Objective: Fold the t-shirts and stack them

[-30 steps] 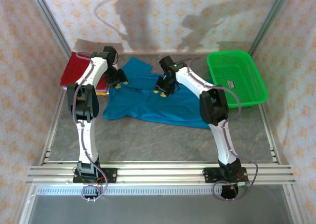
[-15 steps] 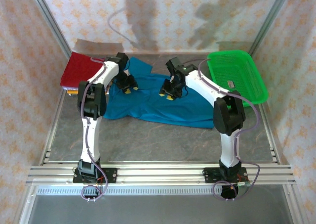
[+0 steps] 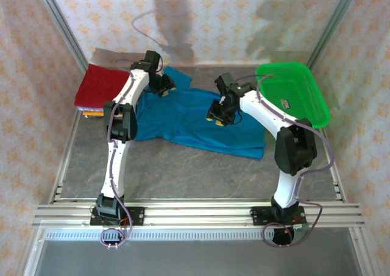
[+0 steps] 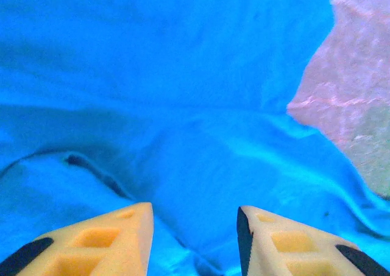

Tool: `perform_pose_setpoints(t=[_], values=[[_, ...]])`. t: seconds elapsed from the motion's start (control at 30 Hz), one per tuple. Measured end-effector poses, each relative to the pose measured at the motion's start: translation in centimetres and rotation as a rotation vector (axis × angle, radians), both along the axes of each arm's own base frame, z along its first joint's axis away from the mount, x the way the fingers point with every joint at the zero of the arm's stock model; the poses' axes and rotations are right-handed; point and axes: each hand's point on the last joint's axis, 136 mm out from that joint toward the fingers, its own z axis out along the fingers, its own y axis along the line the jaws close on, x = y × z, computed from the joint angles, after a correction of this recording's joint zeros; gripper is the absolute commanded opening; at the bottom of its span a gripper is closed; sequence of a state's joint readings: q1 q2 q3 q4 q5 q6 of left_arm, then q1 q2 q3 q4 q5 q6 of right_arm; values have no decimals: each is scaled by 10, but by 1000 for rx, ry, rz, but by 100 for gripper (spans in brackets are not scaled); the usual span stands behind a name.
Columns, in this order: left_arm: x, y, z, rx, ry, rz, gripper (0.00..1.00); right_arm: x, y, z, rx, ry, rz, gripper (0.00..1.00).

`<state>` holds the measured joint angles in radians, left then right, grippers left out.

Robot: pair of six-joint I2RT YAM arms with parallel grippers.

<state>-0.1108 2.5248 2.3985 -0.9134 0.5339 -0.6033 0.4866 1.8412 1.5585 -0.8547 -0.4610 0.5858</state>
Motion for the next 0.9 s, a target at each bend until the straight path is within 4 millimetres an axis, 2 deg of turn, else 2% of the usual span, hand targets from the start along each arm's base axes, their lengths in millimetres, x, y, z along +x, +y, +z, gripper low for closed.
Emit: perform_pose_setpoints(t=[0.07,0.17,0.27,0.33,0.5,0.6,0.73,0.9], values=[[-4,4,10,18,-21,9,42,-5,-4,-3,-5,1,-3,37],[-23,10,25,41,-23,11,43,-16,-11,-14,-18,20,-12,37],[-51,16,35,73,-10,-10,44,-30,-19,-26,-30,44,-26,37],[-78,22,36,104,14,-29,45,-41,-26,-32,-38,58,-38,38],[-152,40,13,188,123,-66,47,-69,-46,-37,-67,56,-67,40],[-181,50,-9,235,189,-82,47,-77,-56,-39,-89,47,-78,40],[-198,62,-29,293,237,-97,47,-81,-65,-52,-120,52,-88,40],[-197,77,-38,351,230,-97,47,-78,-66,-64,-137,54,-94,40]])
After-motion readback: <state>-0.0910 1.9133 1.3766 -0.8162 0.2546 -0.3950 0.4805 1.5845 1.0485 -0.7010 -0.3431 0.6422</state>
